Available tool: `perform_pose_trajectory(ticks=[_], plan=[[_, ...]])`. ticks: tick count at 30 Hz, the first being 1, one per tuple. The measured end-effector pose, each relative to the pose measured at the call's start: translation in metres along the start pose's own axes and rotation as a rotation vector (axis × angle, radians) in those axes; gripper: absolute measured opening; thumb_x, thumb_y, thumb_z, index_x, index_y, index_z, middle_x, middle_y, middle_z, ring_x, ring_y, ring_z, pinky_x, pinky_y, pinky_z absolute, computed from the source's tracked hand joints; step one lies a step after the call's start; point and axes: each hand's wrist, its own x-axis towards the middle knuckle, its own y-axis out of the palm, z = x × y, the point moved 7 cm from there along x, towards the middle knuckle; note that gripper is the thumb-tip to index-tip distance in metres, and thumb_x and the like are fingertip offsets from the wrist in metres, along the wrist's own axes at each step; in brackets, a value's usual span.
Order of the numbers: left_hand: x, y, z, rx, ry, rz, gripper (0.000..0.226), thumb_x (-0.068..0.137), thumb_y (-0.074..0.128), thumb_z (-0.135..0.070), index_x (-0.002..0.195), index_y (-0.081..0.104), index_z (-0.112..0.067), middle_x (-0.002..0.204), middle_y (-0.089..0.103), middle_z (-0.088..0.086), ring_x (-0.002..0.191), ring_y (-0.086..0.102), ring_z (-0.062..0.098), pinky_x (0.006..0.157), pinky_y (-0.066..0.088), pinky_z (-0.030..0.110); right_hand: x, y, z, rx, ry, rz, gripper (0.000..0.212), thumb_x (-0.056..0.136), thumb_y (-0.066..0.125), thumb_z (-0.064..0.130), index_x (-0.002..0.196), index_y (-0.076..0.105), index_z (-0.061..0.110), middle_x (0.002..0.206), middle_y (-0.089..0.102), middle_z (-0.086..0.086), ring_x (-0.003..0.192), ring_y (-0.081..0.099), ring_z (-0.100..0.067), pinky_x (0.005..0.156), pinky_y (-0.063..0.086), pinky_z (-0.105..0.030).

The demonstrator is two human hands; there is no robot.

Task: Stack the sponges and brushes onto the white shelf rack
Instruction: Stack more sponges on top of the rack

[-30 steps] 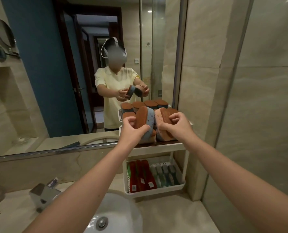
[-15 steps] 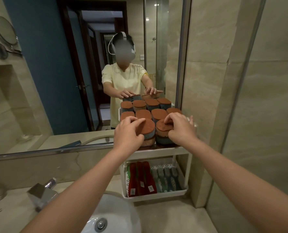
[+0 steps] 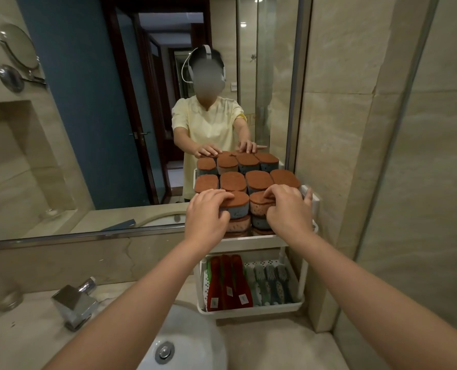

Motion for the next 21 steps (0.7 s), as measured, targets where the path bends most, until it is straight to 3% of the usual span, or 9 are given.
perform_pose_trajectory(ticks=[4,7,9,11,13,15,17,21], plan=[[-0.001,0.001,0.003,-0.042,-0.031,0.025,0.045,0.085,0.052,-0.015,0.126,0.056,-0.034,0.137,0.051,-0.012,0.139,0.027,0.015,0.121,0.006,0.043,-0.005,0.001,0.002,0.054,-0.018,0.008,0.035,0.079,0.056,0.012,0.109,0.058,0.029,0.115,0.058,0.010,0.124,0.046,-0.017,0.119,0.001,-0.058],[-0.006,-0.003,0.000,-0.073,-0.037,-0.009,0.054,0.082,0.052,-0.019,0.134,0.047,-0.035,0.144,0.043,-0.012,0.144,0.018,0.013,0.121,-0.003,0.046,-0.009,-0.007,0.015,0.184,-0.099,-0.078,0.040,0.077,0.059,0.011,0.114,0.060,0.025,0.128,0.056,0.006,0.136,0.037,-0.018,0.120,-0.001,-0.053],[-0.014,-0.013,0.000,-0.143,-0.057,-0.094,0.056,0.078,0.051,-0.023,0.132,0.047,-0.035,0.141,0.043,-0.013,0.141,0.023,0.012,0.120,0.003,0.050,-0.014,-0.013,0.031,0.351,-0.188,-0.125,0.038,0.076,0.057,0.006,0.111,0.062,0.021,0.127,0.058,0.004,0.133,0.041,-0.017,0.120,0.015,-0.050],[-0.026,-0.023,0.005,-0.269,-0.108,-0.182,0.053,0.076,0.050,-0.026,0.127,0.047,-0.039,0.133,0.042,-0.021,0.135,0.030,0.006,0.118,0.020,0.046,-0.019,-0.013,0.052,0.522,-0.255,-0.108,0.037,0.078,0.055,0.004,0.111,0.061,0.020,0.126,0.058,0.005,0.129,0.044,-0.013,0.112,0.033,-0.036],[-0.042,-0.031,0.018,-0.406,-0.186,-0.239,0.050,0.079,0.052,-0.026,0.124,0.045,-0.045,0.130,0.042,-0.024,0.128,0.035,0.000,0.109,0.034,0.033,-0.026,-0.010,0.076,0.621,-0.306,-0.082,0.037,0.079,0.055,0.005,0.112,0.060,0.021,0.124,0.058,0.007,0.124,0.046,-0.008,0.104,0.034,-0.017],[-0.060,-0.043,0.034,-0.449,-0.235,-0.307,0.049,0.081,0.054,-0.025,0.124,0.044,-0.048,0.130,0.043,-0.024,0.125,0.038,-0.005,0.101,0.035,0.018,-0.034,-0.003,0.102,0.680,-0.349,-0.061,0.037,0.078,0.055,0.005,0.112,0.061,0.020,0.121,0.058,0.008,0.120,0.048,-0.007,0.100,0.030,-0.009],[-0.082,-0.060,0.051,-0.448,-0.261,-0.371,0.051,0.080,0.053,-0.024,0.124,0.045,-0.049,0.130,0.045,-0.022,0.124,0.041,-0.006,0.099,0.034,0.008,-0.045,0.008,0.129,0.731,-0.385,-0.023,0.037,0.078,0.054,0.006,0.112,0.061,0.018,0.118,0.059,0.008,0.117,0.049,-0.008,0.100,0.032,-0.012],[-0.137,-0.098,0.093,-0.458,-0.381,-0.508,0.053,0.078,0.051,-0.015,0.119,0.049,-0.047,0.122,0.052,-0.014,0.116,0.052,0.004,0.099,0.043,0.024,-0.075,0.044,0.186,0.859,-0.431,0.141,0.037,0.078,0.054,0.006,0.112,0.060,0.019,0.112,0.058,0.010,0.109,0.053,-0.006,0.095,0.043,-0.022]])
